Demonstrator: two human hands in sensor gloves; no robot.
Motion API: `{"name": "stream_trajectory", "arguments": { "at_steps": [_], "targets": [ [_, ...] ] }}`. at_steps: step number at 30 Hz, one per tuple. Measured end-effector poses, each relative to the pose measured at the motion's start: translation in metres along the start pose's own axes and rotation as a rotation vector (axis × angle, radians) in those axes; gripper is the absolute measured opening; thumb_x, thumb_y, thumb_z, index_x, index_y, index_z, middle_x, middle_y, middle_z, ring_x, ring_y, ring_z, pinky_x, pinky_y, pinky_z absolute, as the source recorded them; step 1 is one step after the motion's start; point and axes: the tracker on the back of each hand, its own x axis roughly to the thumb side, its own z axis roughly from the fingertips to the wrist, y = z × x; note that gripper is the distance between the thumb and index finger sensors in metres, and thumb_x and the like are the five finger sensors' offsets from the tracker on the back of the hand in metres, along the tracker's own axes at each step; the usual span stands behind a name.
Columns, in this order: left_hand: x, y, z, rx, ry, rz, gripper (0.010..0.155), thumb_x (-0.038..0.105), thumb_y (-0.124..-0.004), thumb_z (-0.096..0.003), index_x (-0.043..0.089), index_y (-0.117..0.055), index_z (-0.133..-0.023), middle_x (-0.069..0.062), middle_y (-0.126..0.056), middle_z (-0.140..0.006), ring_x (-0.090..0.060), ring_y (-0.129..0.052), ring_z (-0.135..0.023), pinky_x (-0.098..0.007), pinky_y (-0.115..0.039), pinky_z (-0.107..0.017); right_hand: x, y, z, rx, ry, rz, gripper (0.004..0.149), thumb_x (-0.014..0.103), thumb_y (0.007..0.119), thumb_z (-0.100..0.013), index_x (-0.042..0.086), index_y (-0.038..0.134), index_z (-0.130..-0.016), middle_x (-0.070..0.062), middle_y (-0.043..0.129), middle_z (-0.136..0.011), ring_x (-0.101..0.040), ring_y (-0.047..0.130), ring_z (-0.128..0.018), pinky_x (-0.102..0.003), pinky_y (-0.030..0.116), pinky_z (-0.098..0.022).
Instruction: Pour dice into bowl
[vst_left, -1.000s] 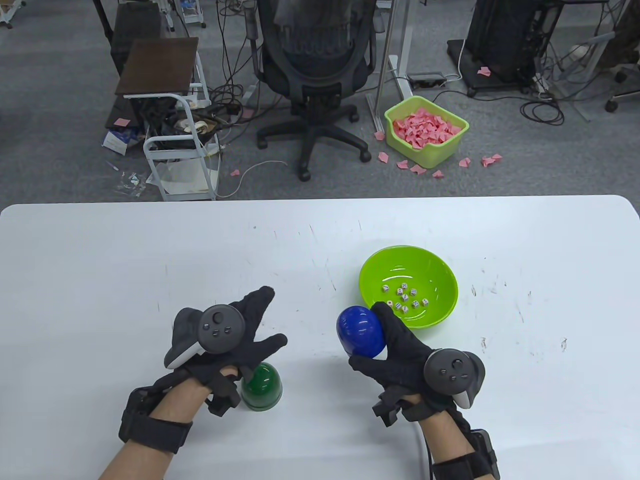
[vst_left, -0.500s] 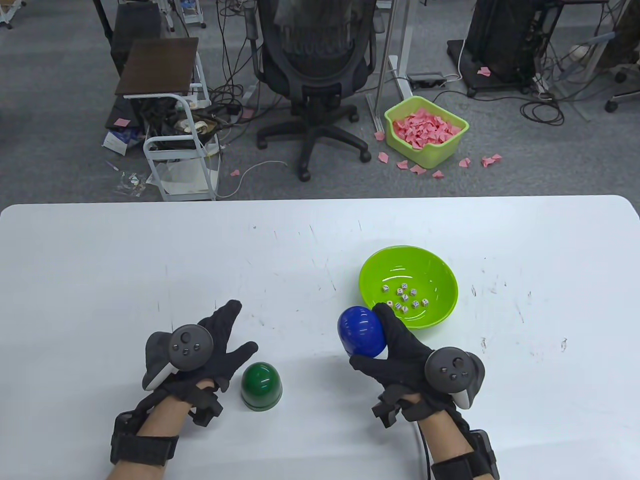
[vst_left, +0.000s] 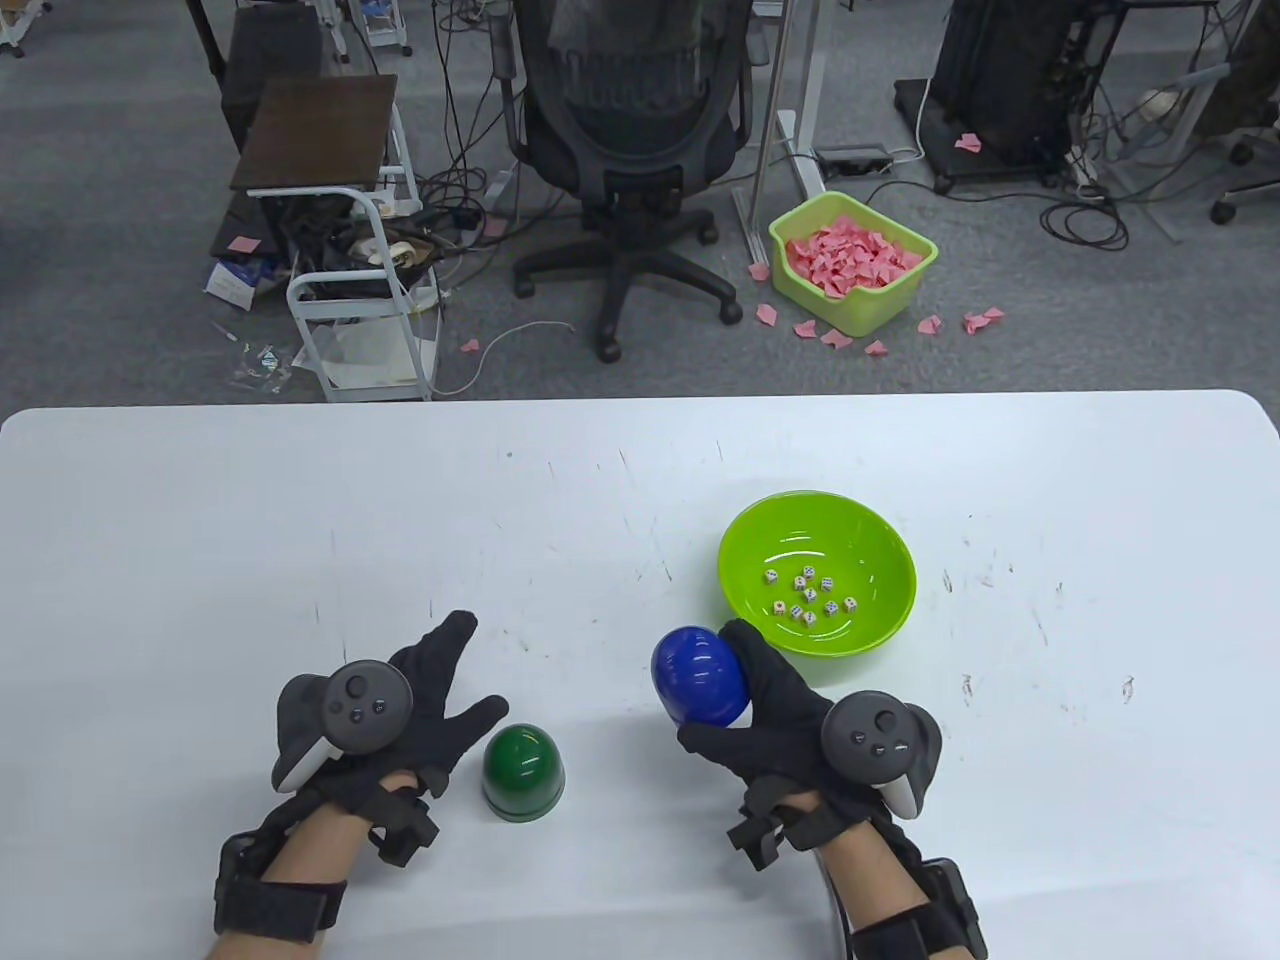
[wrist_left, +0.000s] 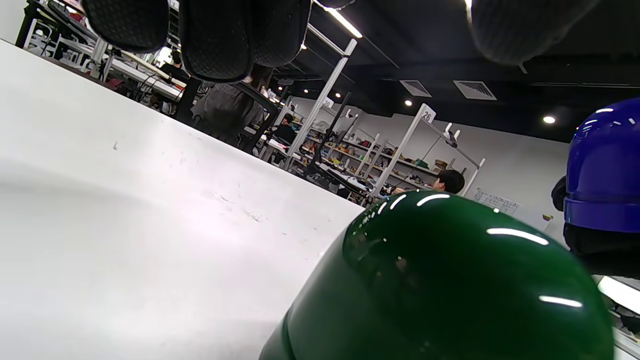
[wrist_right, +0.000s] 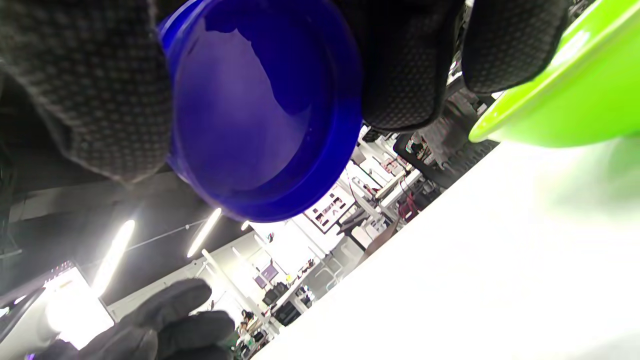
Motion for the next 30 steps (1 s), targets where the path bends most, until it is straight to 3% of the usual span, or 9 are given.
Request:
{"name": "stream_trajectory", "arguments": {
  "at_steps": [18, 30],
  "targets": [
    [-0.007, -0.003, -0.005, -0.026, 0.013, 0.083, 0.089, 0.068, -0.071, -0.0448, 0.025, -0.032, -0.112, -0.015, -0.058, -0.114, -0.042, -0.070, -0.100, -0.063, -0.061, -0.073, 0.001, 0.058, -0.013, 0.207, 0.164, 0.212, 0.099, 0.052, 0.098, -0.032, -0.003, 0.055, -0.102, -0.027, 0.076, -0.100, -0.049, 0.086, -0.073, -0.070, 0.070, -0.057],
    [-0.009, -0.003, -0.005, -0.038, 0.031, 0.112, 0.089, 0.068, -0.071, -0.0448, 0.025, -0.031, -0.112, -0.016, -0.057, -0.114, -0.042, -0.070, -0.100, -0.063, -0.061, -0.074, 0.001, 0.084, -0.014, 0.284, 0.163, 0.355, 0.098, 0.052, 0.098, -0.033, -0.002, 0.055, -0.102, -0.027, 0.076, -0.100, -0.049, 0.086, -0.073, -0.070, 0.069, -0.058]
  ]
}}
